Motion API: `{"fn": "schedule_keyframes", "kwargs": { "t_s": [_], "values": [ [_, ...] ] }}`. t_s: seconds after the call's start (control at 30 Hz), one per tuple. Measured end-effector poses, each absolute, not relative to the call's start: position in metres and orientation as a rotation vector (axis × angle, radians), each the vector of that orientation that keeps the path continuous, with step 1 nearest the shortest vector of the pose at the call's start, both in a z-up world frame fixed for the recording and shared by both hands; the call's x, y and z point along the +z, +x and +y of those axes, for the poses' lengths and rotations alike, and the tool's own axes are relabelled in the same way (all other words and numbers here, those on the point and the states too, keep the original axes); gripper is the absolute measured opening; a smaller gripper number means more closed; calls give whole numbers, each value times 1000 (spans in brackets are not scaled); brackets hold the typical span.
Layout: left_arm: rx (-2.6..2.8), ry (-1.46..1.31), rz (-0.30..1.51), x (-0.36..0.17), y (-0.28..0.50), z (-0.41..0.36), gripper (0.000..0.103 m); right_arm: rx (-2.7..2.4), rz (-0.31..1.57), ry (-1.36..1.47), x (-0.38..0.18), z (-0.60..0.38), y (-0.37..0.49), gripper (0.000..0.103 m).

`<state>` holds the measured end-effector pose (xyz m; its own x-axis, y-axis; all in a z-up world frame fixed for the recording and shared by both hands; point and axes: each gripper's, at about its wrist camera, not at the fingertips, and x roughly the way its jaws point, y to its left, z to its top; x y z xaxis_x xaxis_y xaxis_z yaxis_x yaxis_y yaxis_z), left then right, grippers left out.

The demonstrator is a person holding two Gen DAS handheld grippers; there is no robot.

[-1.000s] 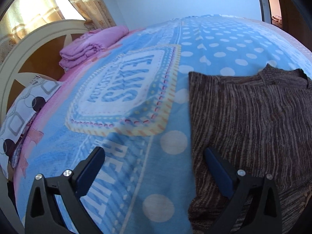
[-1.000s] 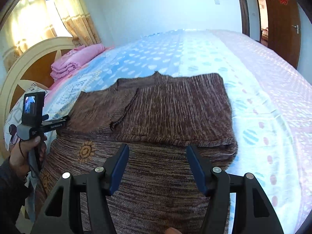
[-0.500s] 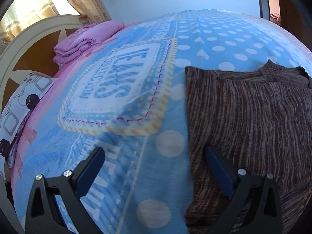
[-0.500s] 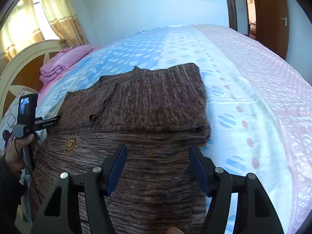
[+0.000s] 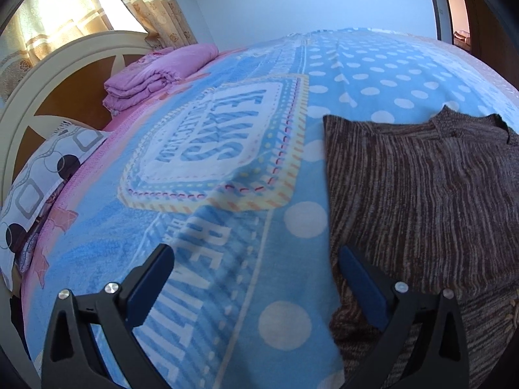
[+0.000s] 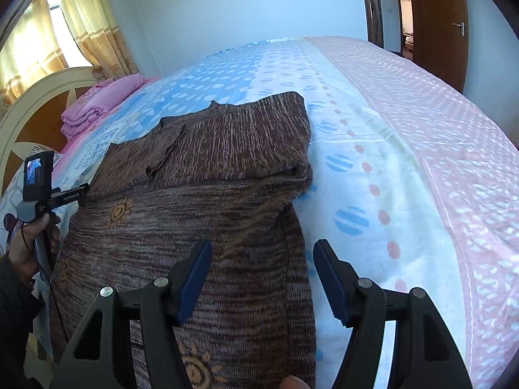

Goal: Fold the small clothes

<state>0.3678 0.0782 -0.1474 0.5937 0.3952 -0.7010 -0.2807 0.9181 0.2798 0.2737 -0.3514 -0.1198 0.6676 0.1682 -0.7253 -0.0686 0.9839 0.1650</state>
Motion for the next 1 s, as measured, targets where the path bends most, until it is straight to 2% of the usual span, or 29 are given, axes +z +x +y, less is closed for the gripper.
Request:
{"fn": "schedule_keyframes", "kwargs": {
  "t_s": [0.4,1.0],
  "values": [
    [254,161,778,-121,298,57,103,120,881,94,-136,-345,246,66],
    [173,152,773,-120,227,48,103,121,912,57,-144,-334,219,66]
  ]
}}
